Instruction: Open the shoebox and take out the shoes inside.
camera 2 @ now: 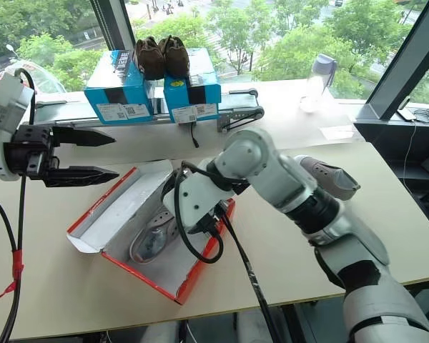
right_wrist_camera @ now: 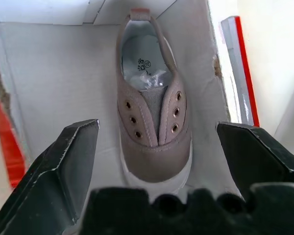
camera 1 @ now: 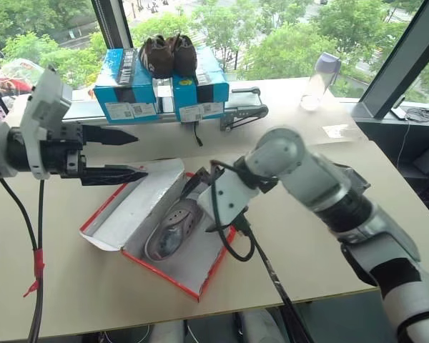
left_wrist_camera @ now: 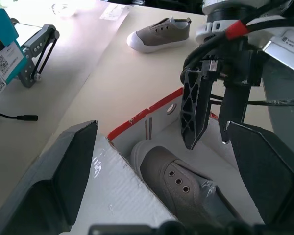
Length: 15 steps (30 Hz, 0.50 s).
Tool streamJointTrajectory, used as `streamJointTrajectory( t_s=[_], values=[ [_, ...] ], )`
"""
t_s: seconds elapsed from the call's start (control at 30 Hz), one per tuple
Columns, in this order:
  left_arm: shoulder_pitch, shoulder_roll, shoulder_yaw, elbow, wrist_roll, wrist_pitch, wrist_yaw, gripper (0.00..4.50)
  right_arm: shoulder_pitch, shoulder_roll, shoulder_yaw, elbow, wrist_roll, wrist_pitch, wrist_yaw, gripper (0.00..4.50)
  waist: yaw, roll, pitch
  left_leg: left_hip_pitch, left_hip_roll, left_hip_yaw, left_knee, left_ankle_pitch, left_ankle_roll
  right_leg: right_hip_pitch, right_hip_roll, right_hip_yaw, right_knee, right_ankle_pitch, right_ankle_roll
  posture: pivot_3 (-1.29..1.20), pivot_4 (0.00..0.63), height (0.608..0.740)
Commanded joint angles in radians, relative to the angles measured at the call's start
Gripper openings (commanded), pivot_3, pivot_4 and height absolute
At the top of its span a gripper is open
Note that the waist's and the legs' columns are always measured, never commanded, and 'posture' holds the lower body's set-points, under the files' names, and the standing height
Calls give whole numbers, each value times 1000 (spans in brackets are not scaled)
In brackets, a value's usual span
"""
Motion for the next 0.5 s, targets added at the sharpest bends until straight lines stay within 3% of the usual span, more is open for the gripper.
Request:
streamJointTrajectory(
  t_s=[0.03,0.23,0.5],
  values=[
    [-11,23,29,2,8,-11,-4,4500,-11,36,5,25,-38,-53,-20,4477,0,0,0,0,0,0,0,0,0,0,0,0,0,0,-1,0,150,740],
    [-34,24,10,22,19,-13,-11,4500,-8,114,31,59,-84,-78,-42,4477,-2,0,0,0,0,0,0,0,0,0,0,0,0,1,-3,0,150,740],
    [-47,16,-8,40,44,-17,-26,4500,15,129,43,2,-87,-64,-17,4477,-2,0,0,0,0,0,0,0,0,0,0,0,1,2,-3,0,150,740]
  ],
)
